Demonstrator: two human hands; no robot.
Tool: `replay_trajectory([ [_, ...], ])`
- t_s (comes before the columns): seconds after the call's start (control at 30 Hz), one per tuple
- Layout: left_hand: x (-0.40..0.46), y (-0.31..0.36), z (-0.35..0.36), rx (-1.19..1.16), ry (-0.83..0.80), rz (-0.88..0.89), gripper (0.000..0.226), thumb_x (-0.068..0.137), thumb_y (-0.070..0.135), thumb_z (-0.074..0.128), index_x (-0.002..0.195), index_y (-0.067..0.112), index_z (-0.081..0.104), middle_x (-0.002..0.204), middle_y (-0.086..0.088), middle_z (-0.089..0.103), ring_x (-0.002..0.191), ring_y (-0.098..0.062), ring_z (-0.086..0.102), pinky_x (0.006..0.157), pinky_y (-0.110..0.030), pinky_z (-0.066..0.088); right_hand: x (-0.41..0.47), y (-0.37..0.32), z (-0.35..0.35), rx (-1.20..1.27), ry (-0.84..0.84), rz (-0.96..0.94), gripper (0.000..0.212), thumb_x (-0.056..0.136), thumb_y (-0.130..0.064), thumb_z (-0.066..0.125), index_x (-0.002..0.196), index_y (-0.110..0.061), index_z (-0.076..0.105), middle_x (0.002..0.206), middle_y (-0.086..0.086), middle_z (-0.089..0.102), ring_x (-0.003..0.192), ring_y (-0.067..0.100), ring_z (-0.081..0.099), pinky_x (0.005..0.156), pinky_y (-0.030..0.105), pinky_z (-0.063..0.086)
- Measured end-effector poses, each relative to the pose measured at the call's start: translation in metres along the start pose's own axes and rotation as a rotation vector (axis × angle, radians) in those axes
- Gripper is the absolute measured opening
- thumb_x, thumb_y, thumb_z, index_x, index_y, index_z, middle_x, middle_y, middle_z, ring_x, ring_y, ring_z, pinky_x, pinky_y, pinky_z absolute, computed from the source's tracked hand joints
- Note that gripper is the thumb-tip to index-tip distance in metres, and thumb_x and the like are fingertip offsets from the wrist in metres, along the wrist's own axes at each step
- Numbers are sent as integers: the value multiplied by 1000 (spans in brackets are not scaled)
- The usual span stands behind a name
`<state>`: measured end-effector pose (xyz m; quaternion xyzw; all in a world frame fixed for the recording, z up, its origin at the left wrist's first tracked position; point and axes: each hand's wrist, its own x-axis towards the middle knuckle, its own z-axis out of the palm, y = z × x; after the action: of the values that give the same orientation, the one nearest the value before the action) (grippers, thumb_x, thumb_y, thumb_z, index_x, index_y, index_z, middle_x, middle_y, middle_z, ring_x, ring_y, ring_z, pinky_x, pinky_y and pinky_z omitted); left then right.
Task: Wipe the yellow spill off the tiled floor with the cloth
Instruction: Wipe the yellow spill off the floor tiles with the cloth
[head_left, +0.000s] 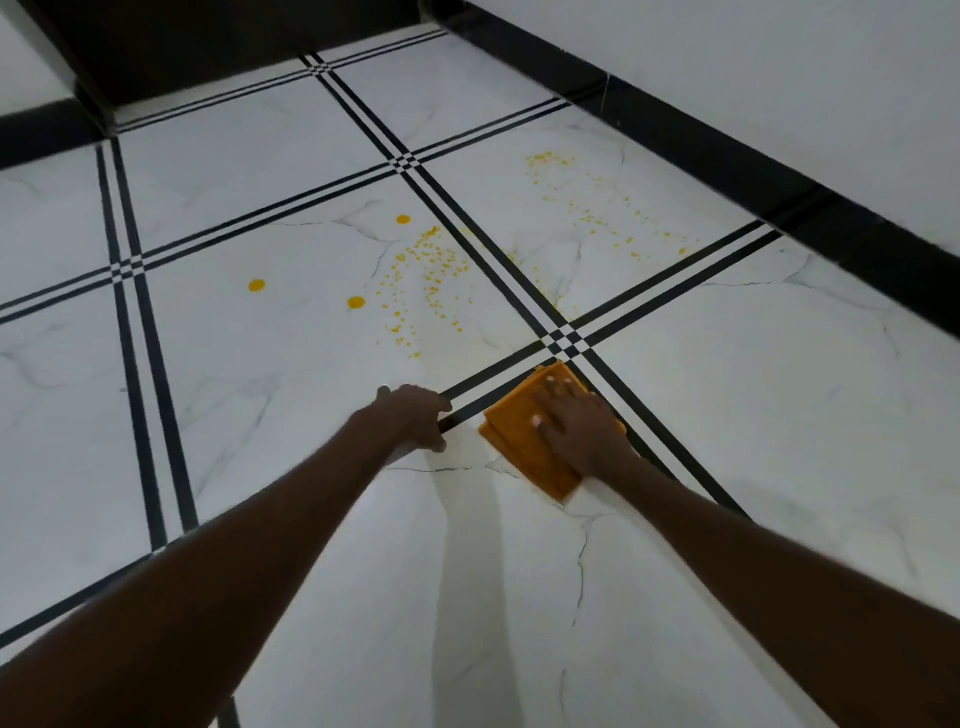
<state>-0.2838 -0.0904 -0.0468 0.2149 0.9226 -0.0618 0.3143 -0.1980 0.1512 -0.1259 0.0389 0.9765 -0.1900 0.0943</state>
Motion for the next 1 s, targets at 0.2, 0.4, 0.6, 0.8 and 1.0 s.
replay_trajectory([
  [0.2, -30, -3, 26, -108, 29, 17, 47, 95, 31, 64, 139, 19, 57, 145, -2, 55, 136, -22, 46, 108, -29, 35, -12, -8, -18, -61, 122, 456, 56, 89, -41, 72, 127, -3, 55, 124, 20, 64, 119, 38, 62, 98, 50, 51],
  [0.4, -46, 15, -5, -299, 57, 5, 43, 95, 34, 64, 135, 18, 62, 142, -4, 55, 133, -24, 48, 98, -27, 38, 10, -28, -70, 331, -130, 283, 16, 87, -12, 70, 91, 3, 65, 89, 15, 65, 86, 27, 61, 73, 38, 56],
  [0.6, -69, 35, -66, -938, 191, 24, 86, 85, 21, 81, 156, 14, 33, 154, -11, 45, 139, -25, 45, 100, -26, 40, 8, -85, -209, 377, -390, -39, 51, 88, -13, 76, 135, -11, 58, 125, 10, 62, 113, 32, 62, 79, 35, 56],
  [0.8, -110, 55, -142, -1640, -23, 317, 70, 88, 29, 76, 147, 9, 44, 145, -10, 57, 134, -35, 53, 113, -54, 43, -12, -106, -341, 643, -358, -188, 48, 85, -25, 77, 129, -15, 62, 123, 6, 68, 110, 25, 67, 79, 34, 59],
  [1.0, -143, 63, -223, -1849, 323, 194, 59, 85, 17, 80, 135, -2, 54, 126, -18, 69, 109, -32, 70, 78, -39, 62, -11, -103, -352, 905, 170, -24, 69, 81, -34, 85, 139, -16, 52, 135, 12, 60, 111, 25, 65, 87, 39, 58],
])
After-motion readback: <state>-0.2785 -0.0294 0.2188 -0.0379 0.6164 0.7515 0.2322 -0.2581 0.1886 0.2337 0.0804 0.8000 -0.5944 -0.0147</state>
